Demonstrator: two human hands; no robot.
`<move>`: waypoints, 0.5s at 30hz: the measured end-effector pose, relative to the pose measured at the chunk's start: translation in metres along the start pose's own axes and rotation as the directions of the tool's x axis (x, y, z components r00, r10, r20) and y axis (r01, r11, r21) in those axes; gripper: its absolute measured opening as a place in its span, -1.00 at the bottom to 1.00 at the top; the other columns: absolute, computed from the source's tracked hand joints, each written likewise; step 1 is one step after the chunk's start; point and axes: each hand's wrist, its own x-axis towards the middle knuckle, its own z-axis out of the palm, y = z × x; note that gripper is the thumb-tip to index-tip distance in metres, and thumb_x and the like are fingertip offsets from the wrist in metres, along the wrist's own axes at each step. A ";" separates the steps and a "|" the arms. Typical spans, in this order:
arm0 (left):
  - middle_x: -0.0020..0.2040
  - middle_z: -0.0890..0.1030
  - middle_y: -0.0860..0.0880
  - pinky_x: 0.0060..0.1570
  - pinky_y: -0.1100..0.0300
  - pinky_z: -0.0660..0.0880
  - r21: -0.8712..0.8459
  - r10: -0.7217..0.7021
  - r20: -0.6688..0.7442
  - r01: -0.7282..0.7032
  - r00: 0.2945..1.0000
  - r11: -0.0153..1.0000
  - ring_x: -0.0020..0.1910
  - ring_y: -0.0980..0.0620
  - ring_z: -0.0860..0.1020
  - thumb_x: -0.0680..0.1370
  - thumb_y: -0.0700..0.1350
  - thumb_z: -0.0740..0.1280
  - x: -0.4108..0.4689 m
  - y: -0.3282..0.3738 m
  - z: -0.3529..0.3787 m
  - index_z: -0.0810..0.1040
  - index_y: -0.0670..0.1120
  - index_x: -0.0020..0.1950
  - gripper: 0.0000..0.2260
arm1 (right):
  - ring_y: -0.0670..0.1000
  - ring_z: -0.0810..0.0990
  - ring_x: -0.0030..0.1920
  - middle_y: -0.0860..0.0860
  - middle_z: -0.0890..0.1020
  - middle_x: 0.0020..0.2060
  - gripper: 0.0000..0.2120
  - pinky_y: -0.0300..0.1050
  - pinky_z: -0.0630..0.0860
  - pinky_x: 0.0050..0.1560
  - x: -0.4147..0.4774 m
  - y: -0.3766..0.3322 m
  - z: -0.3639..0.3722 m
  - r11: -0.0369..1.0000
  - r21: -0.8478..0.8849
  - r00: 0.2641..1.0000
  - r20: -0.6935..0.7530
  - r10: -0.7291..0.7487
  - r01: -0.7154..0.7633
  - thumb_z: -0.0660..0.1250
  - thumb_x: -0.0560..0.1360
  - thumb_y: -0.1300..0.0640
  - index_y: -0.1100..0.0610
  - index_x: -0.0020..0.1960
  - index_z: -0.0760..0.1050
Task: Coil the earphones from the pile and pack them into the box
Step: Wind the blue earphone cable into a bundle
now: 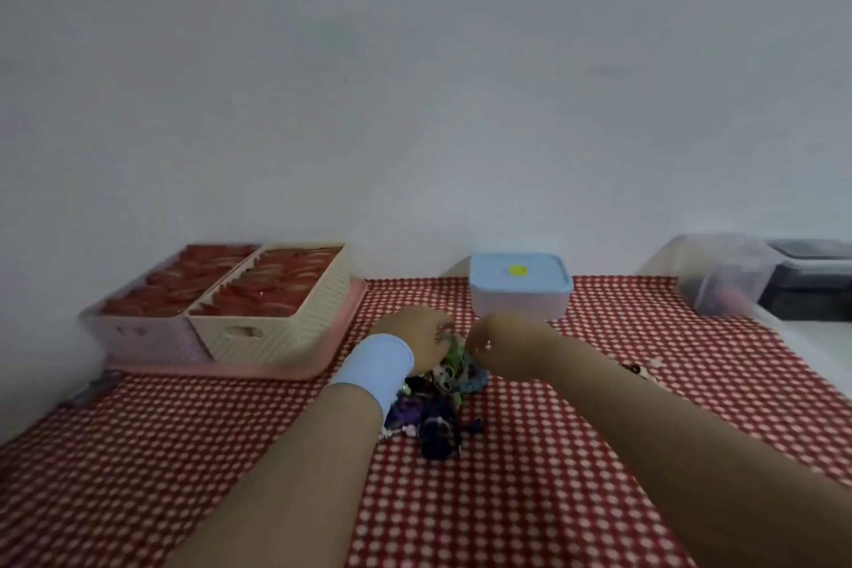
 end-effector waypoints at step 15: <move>0.40 0.48 0.07 0.32 0.05 0.41 -0.238 0.042 -0.210 -0.093 0.977 0.967 0.38 0.01 0.44 0.60 0.02 0.25 -0.038 0.027 0.000 0.35 0.13 0.50 -0.56 | 0.00 0.63 -0.07 -0.02 0.65 -0.14 -0.96 -0.06 0.57 0.00 -0.037 0.007 0.010 0.860 0.509 0.959 -0.224 0.170 -0.034 0.39 0.56 0.12 0.10 -0.04 0.59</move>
